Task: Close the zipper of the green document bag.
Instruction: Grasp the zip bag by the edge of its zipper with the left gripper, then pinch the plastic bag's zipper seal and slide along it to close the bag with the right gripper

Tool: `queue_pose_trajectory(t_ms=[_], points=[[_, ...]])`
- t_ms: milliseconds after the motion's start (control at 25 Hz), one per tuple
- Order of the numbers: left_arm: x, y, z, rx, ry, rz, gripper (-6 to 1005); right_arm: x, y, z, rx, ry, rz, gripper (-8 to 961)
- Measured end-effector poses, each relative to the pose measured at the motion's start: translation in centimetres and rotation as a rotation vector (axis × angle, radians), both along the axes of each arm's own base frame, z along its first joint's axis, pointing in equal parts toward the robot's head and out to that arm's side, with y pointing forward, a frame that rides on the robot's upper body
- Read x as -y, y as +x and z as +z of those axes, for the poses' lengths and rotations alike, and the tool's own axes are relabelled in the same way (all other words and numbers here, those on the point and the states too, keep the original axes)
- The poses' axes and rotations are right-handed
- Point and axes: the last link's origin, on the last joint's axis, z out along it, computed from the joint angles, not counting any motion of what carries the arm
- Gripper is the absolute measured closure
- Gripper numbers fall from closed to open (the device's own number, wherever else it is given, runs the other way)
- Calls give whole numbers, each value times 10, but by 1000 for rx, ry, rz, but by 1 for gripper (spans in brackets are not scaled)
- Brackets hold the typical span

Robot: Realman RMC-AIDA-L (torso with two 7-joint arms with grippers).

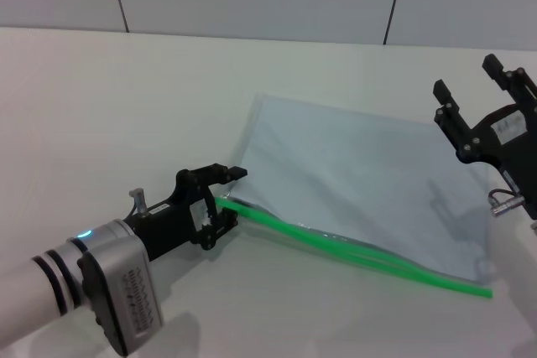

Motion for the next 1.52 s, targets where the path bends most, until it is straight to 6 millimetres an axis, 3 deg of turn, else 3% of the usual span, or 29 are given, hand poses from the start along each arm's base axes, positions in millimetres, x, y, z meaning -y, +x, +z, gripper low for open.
queue_pose_trajectory(t_ms=[200,480,800,1160,1320,1520], points=[[-3,2,1,-14,12,-19,459,0,0,0,1,-1,2,302],[-5,5,0,-14,17,-28,891,0,-1,0,2,-3,5,302],[-5,5,0,-13,19,-31,919,1,-13,-14,40,-71,70,302],[-5,5,1,-14,27,-30,951,14,-53,-64,216,-329,342,302],[-6,9,2,-1,35,-43,951,26,-61,-78,271,-405,436,302],[-7,11,2,-4,46,-56,951,26,-66,-93,357,-458,450,303]])
